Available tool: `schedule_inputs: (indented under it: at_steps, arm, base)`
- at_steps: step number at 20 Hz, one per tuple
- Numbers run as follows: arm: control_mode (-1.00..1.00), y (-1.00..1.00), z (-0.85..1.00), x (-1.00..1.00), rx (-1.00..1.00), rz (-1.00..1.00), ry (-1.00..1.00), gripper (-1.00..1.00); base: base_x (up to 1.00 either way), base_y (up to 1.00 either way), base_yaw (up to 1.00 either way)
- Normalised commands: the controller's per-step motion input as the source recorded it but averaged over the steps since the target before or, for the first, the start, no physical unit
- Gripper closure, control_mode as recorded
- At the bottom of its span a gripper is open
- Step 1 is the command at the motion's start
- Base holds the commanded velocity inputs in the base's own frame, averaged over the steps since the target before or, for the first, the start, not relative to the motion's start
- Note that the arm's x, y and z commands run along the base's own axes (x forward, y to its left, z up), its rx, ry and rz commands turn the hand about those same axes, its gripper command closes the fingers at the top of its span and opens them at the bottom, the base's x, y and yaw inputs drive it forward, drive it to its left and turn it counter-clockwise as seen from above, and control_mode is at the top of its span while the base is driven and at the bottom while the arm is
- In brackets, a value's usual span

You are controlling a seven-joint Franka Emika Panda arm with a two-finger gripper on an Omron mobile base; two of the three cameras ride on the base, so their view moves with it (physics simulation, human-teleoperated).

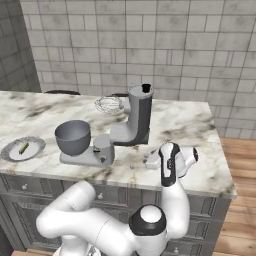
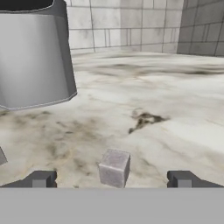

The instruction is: Add butter and sugar cubes to the stand mixer bowl and then turn on the stand mixer to begin making frosting.

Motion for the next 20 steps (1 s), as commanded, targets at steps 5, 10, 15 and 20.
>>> schedule_inputs:
  at_steps: [5,10,15,20]
  arm:
    - [-1.0,0.21,0.0,0.0,0.0,-0.01,0.0,-1.0]
    - [-1.0,0.1,-0.01,0.0,0.0,-0.03,0.0,-1.0]
    - [-1.0,0.04,-0.11,0.0,0.0,-0.05,0.0,1.0]
    - [-1.0,-0.01,-0.06,0.0,0.0,-0.06,0.0,1.0]
  base:
    - [0.0,0.0,0.0]
    - [0.0,0.0,0.0]
    - [0.0,0.0,0.0]
    - [0.0,0.0,0.0]
